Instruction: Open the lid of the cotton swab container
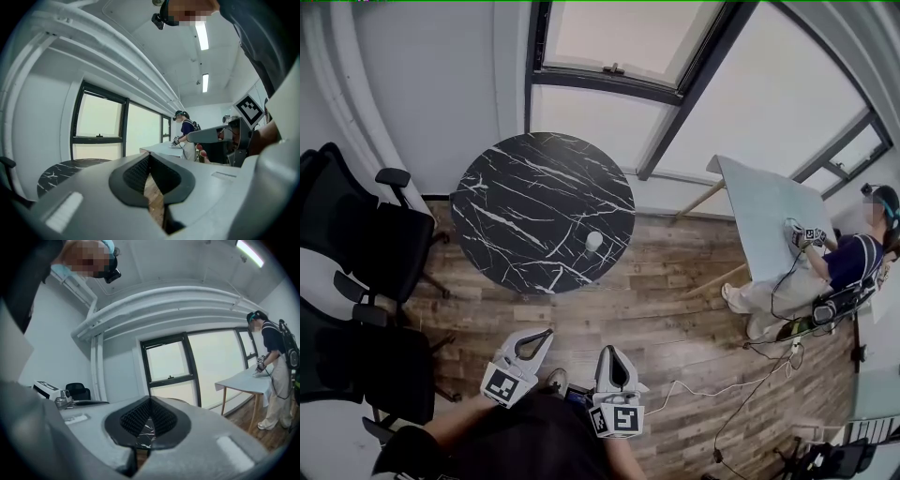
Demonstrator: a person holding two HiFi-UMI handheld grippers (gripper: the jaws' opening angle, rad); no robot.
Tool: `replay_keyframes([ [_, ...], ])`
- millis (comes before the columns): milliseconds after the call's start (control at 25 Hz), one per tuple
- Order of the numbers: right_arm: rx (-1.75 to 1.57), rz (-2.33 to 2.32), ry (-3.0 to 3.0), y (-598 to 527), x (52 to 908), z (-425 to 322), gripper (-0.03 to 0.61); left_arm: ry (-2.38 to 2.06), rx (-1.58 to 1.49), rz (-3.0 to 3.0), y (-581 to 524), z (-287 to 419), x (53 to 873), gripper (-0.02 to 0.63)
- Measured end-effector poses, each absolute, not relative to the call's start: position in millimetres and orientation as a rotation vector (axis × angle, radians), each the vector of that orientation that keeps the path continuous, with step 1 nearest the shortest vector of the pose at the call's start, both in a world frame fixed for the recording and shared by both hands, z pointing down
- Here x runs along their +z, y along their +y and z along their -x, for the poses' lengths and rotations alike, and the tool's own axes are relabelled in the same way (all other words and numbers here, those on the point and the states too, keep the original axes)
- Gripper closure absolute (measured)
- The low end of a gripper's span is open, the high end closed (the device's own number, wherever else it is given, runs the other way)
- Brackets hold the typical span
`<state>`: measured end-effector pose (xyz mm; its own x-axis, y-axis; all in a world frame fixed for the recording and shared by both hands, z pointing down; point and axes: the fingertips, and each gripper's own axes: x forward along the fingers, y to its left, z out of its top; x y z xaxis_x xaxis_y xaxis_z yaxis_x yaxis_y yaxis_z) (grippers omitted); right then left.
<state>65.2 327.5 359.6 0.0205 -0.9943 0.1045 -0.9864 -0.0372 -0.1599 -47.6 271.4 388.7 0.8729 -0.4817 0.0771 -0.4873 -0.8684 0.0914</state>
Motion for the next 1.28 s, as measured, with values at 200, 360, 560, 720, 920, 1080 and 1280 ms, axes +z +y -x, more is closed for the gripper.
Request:
replay_keyframes([
  [200,-0.293,2.190,2.195,330.6,363.9,-81.4,0.580,-0.810,0.105,-2.945,276.9,30.9,389.7,0.617],
  [360,-0.289,2.154,2.229,334.6,366.2,-91.8,0.580,-0.844,0.118,-2.950,285.8,20.3,390.4,0.615],
  [560,-0.288,2.122,2.249,333.5,367.7,-98.5,0.580,-0.880,0.130,-2.948,287.8,17.9,392.6,0.615],
  [720,-0.306,2.126,2.246,331.0,374.4,-102.2,0.580,-0.871,0.143,-2.918,286.5,14.8,403.8,0.615],
  [920,-0.308,2.157,2.223,315.9,376.1,-104.1,0.580,-0.855,0.136,-2.913,268.5,12.2,411.8,0.616],
  [1080,-0.294,2.172,2.221,296.3,375.3,-103.5,0.580,-0.846,0.133,-2.916,244.3,10.5,415.4,0.615],
  [1280,-0.298,2.186,2.202,267.3,377.4,-102.6,0.580,-0.829,0.143,-2.922,213.3,12.3,420.7,0.615],
])
